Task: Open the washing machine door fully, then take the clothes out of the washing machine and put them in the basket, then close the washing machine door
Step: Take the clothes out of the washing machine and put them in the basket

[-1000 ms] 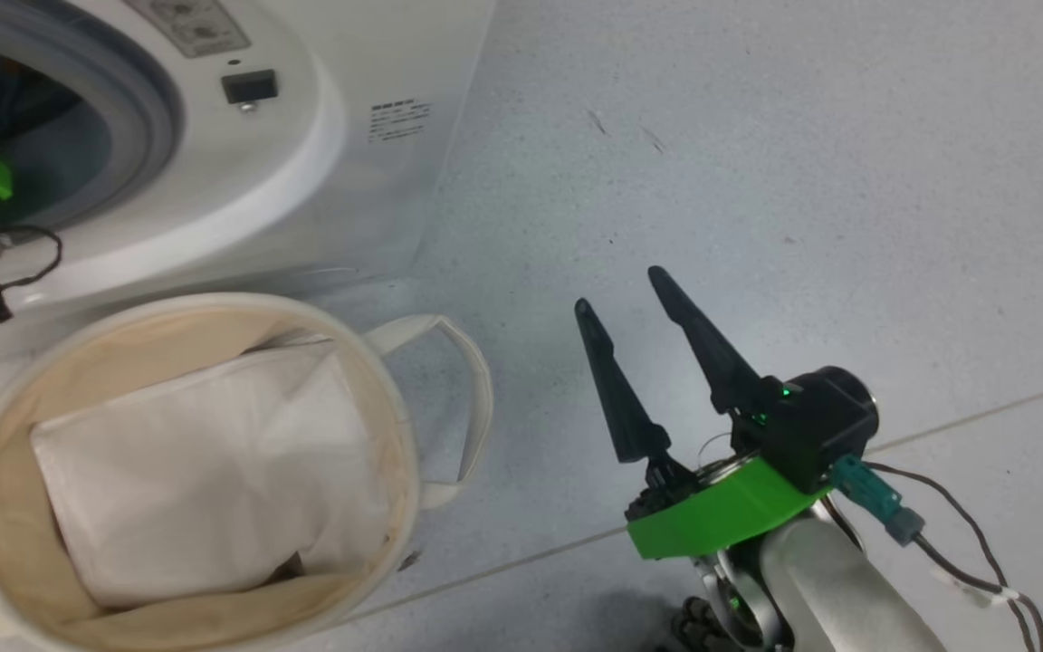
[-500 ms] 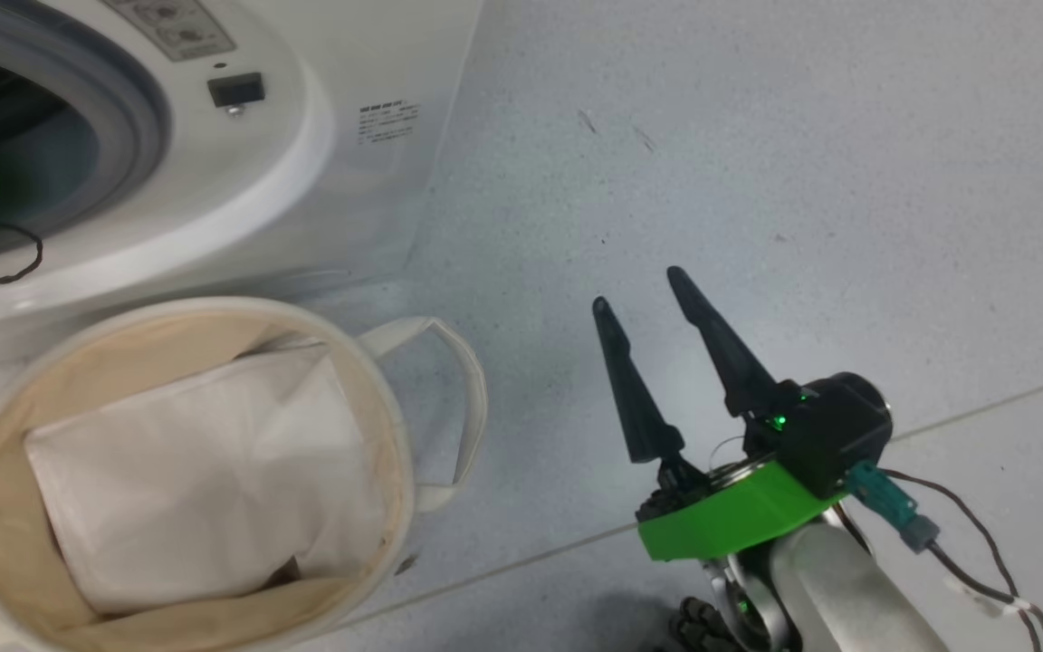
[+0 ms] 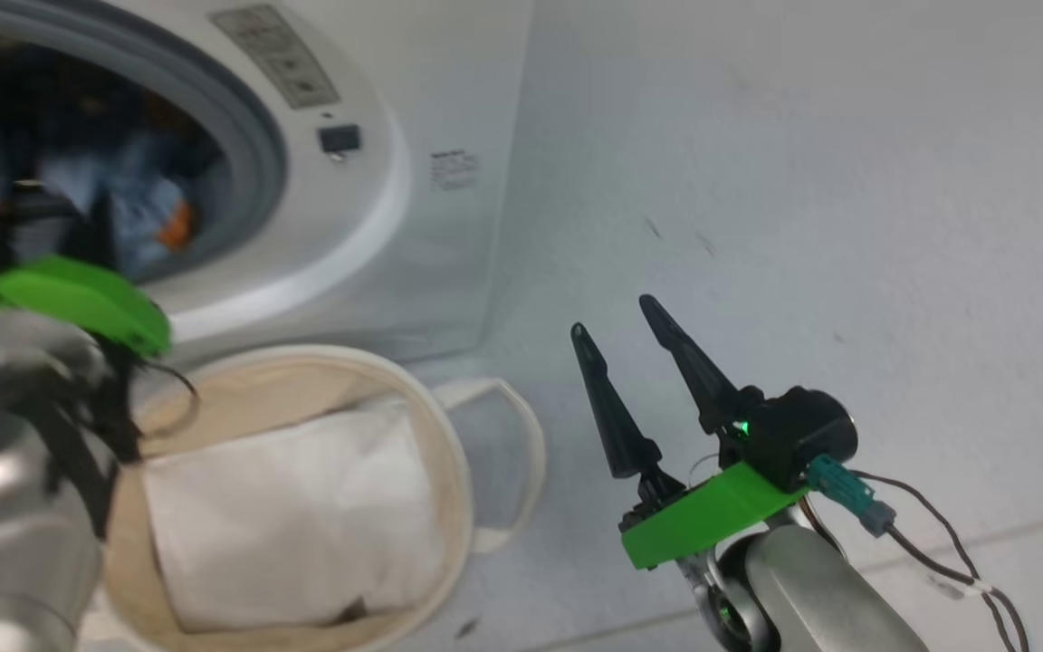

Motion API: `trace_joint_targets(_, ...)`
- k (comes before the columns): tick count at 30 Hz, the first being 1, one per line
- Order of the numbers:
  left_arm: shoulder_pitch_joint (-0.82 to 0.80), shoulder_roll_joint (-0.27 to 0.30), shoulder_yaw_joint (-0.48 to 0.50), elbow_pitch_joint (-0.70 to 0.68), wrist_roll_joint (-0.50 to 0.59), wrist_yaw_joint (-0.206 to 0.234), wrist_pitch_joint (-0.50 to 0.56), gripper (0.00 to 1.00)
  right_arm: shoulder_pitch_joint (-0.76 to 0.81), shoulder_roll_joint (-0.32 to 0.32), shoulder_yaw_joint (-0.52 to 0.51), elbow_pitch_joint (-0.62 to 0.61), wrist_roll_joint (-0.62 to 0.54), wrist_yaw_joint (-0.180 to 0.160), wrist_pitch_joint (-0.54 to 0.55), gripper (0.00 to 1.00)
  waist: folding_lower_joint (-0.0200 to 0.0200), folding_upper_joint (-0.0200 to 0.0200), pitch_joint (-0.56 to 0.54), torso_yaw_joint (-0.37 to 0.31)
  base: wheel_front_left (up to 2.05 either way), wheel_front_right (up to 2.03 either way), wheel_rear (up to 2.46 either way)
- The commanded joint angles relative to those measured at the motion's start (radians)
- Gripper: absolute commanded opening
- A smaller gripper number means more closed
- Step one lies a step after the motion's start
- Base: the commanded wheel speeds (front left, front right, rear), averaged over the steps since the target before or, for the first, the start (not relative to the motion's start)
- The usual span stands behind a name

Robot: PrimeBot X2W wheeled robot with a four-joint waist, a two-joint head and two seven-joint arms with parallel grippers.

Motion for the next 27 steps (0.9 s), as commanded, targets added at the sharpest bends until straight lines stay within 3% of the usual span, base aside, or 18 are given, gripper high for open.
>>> trace_joint_targets(1, 0.012, 0.032, 0.004, -0.070, 0.006, -0.006, -0.011, 0.00, -0.002, 0.011, 0.015, -0.019, 0.007, 0.007, -0.012, 1.00, 0.0000, 0.0000, -0.091, 0.073, 0.00, 0.00, 0.00)
trace_joint_targets(6, 0.150, 0.055, -0.063, -0.331, -0.028, -0.006, -0.010, 0.00, 0.023, 0.011, 0.001, 0.019, 0.019, 0.007, -0.014, 1.00, 0.0000, 0.0000, -0.195, 0.152, 0.00, 0.00, 0.00)
trace_joint_targets(10, 0.222, 0.110, -0.084, -0.605, -0.038, 0.010, 0.065, 0.00, 0.053, 0.011, -0.041, 0.030, 0.016, 0.007, -0.015, 1.00, 0.0000, 0.0000, -0.267, 0.211, 0.00, 0.00, 0.00)
trace_joint_targets(13, 0.272, 0.155, -0.074, -0.876, -0.061, 0.078, 0.185, 0.00, 0.074, 0.010, -0.064, 0.032, 0.011, 0.007, -0.014, 1.00, 0.0000, 0.0000, -0.308, 0.245, 0.00, 0.00, 0.00)
trace_joint_targets(19, 0.340, 0.251, -0.021, -1.376, -0.095, 0.262, 0.412, 0.00, 0.104, 0.010, -0.093, 0.018, 0.009, 0.007, -0.006, 1.00, 0.0000, 0.0000, -0.341, 0.285, 0.00, 0.00, 0.00)
trace_joint_targets(22, 0.382, 0.271, -0.001, -1.513, -0.121, 0.324, 0.477, 0.00, 0.107, 0.010, -0.085, 0.011, 0.014, 0.007, -0.003, 1.00, 0.0000, 0.0000, -0.338, 0.290, 0.00, 0.00, 0.00)
trace_joint_targets(27, 0.489, 0.286, -0.005, -1.583, -0.136, 0.371, 0.507, 0.00, 0.104, 0.010, -0.072, 0.008, 0.018, 0.007, 0.004, 1.00, 0.0000, 0.0000, -0.322, 0.281, 0.00, 0.00, 0.00)
